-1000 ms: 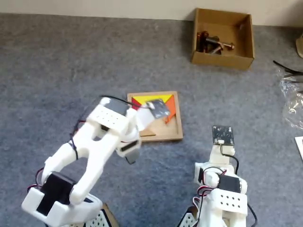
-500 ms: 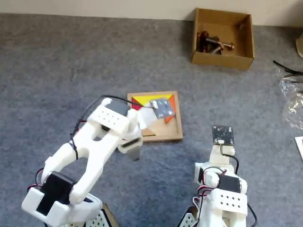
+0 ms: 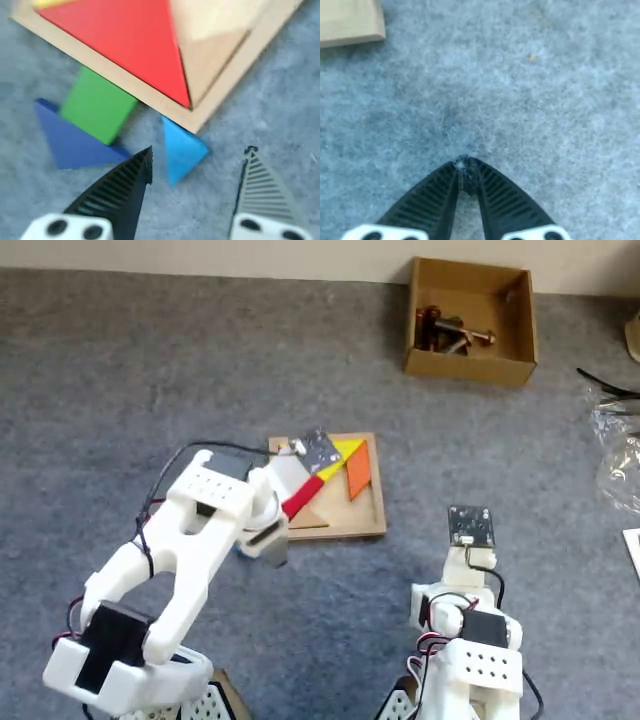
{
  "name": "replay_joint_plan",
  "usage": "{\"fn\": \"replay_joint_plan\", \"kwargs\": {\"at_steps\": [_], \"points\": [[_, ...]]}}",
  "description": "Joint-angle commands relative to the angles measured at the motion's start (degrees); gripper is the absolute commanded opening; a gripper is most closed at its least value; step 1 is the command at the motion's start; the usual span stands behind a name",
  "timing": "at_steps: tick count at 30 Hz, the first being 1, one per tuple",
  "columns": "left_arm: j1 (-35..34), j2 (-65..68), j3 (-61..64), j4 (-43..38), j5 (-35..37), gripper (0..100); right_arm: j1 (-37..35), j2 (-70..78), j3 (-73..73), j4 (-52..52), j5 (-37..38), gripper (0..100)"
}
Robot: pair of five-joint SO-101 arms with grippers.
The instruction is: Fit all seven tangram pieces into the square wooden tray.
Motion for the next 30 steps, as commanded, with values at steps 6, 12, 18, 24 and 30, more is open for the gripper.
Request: {"fn": "replay_joint_plan", "kwargs": {"at_steps": [6, 12, 18, 24, 30], "points": [[-1.5, -0.4, 2.0, -4.0, 0.4, 27, 2.2, 0.0, 1.8, 0.9, -0.2, 0.5], [-4.6, -0.2, 2.0, -4.4, 0.4, 27, 2.2, 0.0, 1.8, 0.9, -0.2, 0.5], [-4.8, 7.7, -0.6, -4.6, 0.4, 27, 2.2, 0.0, 1.8, 0.9, -0.2, 0.5], [-4.6, 13.1, -5.0, -4.4, 0.4, 22, 2.2, 0.0, 1.8, 0.9, -0.2, 0.5], [-4.5, 13.1, -6.5, -4.4, 0.4, 18, 2.2, 0.0, 1.8, 0.9, -0.2, 0.5]]}}
